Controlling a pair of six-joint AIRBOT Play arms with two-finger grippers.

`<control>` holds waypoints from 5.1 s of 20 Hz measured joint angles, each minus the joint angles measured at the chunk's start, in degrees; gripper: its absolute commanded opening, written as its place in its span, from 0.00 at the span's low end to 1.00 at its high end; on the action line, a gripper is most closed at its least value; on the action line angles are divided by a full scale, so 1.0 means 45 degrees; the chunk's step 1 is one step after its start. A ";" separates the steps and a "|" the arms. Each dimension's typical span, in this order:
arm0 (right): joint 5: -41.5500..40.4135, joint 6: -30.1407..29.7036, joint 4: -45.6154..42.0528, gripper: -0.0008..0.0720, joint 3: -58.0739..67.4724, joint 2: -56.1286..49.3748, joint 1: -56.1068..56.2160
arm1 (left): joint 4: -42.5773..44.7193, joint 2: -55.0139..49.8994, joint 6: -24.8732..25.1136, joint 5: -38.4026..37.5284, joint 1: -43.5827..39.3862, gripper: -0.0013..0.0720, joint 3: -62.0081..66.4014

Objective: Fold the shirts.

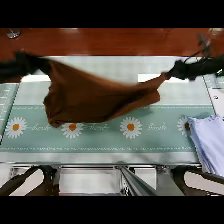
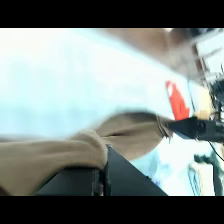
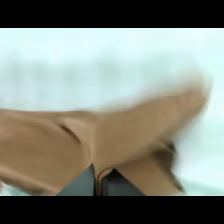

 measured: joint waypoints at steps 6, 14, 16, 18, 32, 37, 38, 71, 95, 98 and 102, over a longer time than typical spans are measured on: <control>0.0772 0.0204 -0.0714 0.05 0.2803 0.3405 0.0019 | -0.0257 0.1083 -0.0937 -0.0330 0.0899 0.05 0.5872; 0.0170 0.0772 -0.3376 0.05 0.3356 0.9670 0.0019 | 0.3269 0.4561 -0.2336 -0.0219 0.2297 0.05 0.9010; 0.0063 0.1200 -0.4313 0.05 0.3366 1.0647 0.0019 | 0.4925 0.5391 -0.2817 -0.0228 0.1467 0.05 0.9160; 0.0267 0.1579 -0.5076 0.05 0.3385 1.1283 0.0019 | 0.6766 0.6096 -0.3342 -0.0277 0.0282 0.05 0.9243; 0.1127 0.2220 -0.5790 0.05 -0.0593 0.9889 0.0024 | 1.2196 0.4129 -0.4945 -0.0398 -0.2880 0.05 0.4600; -0.1287 0.1088 -0.3662 0.05 -0.2069 0.5931 0.0039 | 1.2046 0.1078 -0.4983 0.1020 -0.2919 0.05 0.3823; -0.1851 0.0869 -0.3133 0.05 -0.2011 0.4872 0.0039 | 1.1997 0.0393 -0.4993 0.1467 -0.2919 0.06 0.3769; -0.0005 -0.0049 -0.2064 0.87 -0.7893 0.2890 -0.6674 | 0.6324 -0.2948 -0.2579 -0.0219 0.3395 0.98 -0.6042; -0.1957 0.0656 -0.1171 0.05 -0.8680 0.0219 -0.1185 | 0.3769 -0.3891 -0.0860 0.0549 0.0957 0.05 -0.5668; -0.1783 0.0607 -0.0957 0.05 -0.7465 -0.0175 -0.0699 | 0.3769 -0.3891 -0.0816 0.0418 0.0933 0.05 -0.5319; -0.0510 0.0743 -0.1039 0.05 -0.3196 -0.0340 -0.0573 | 0.3094 -0.3410 -0.0733 -0.0602 0.0947 0.05 -0.2603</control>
